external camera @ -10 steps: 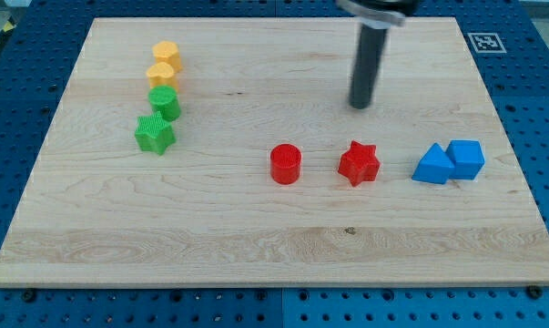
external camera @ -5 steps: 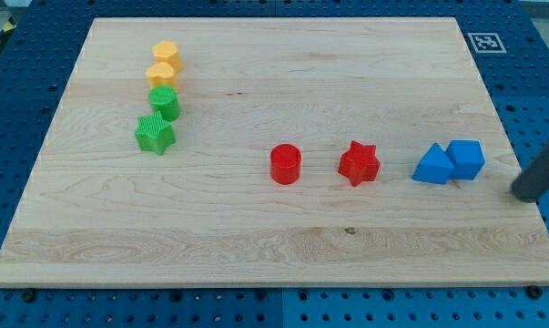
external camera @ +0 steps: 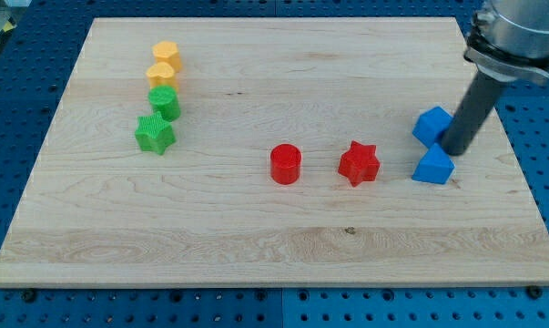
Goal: Move the blue cube slightly up and left
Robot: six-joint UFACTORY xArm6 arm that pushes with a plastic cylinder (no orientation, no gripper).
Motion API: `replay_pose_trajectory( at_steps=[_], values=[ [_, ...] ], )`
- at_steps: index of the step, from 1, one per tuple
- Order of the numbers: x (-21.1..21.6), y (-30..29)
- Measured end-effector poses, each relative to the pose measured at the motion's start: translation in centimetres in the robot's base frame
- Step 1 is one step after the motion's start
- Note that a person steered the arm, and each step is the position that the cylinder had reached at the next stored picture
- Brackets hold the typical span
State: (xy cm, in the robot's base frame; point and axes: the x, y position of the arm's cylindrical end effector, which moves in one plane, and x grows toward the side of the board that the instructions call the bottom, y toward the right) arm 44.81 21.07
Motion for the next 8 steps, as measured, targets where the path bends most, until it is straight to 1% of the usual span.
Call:
replay_pose_trajectory(
  at_steps=[1, 2, 3, 4, 6, 7, 8],
  values=[
    [-3.6, -0.3],
    [-6.1, 0.9],
    [-7.4, 0.9],
    [-7.4, -0.4],
    [-7.1, -6.0],
    [-7.1, -7.5],
    [-6.9, -6.8]
  ],
)
